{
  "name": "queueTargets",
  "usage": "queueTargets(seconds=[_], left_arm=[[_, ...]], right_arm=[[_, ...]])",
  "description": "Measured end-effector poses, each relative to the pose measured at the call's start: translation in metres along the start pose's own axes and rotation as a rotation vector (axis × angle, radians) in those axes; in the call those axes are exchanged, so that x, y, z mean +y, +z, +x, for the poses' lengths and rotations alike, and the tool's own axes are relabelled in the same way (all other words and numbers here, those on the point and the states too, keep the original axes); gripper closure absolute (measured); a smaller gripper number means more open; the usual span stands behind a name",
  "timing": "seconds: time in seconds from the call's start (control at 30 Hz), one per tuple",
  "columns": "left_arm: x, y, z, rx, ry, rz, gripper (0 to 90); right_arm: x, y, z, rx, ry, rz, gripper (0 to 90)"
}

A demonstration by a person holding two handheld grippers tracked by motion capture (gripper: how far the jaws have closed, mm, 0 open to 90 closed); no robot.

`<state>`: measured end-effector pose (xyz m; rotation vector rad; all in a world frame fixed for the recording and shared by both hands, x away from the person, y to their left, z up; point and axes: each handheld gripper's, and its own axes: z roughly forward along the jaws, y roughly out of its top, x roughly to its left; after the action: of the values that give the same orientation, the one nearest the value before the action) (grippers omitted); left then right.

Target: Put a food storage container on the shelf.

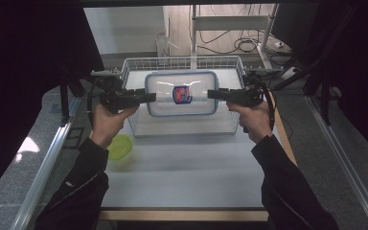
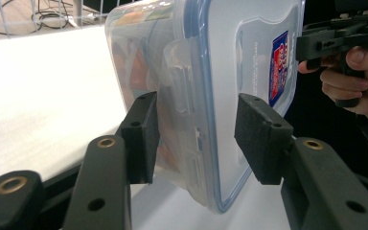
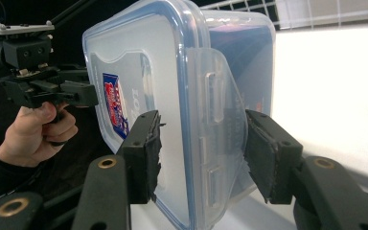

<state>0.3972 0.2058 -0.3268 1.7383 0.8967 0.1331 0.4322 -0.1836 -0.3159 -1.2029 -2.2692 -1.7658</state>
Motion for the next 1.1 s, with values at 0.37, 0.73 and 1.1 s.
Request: queueTargets(seconds=[0.37, 0.73, 1.1], left_arm=[[0.025, 0.004, 0.015, -0.006, -0.016, -0.021, 52.0], [0.036, 0.015, 0.033, -0.003, -0.049, -0.014, 51.8], [0.035, 0.023, 0.041, -0.005, -0.059, -0.022, 50.0]], right_arm=[[0.026, 0.01, -0.013, 0.009, 0.023, -0.023, 49.2], [0.037, 0.021, -0.029, 0.01, 0.067, -0.032, 49.3], [0.038, 0.028, -0.04, 0.008, 0.109, -0.04, 49.4]])
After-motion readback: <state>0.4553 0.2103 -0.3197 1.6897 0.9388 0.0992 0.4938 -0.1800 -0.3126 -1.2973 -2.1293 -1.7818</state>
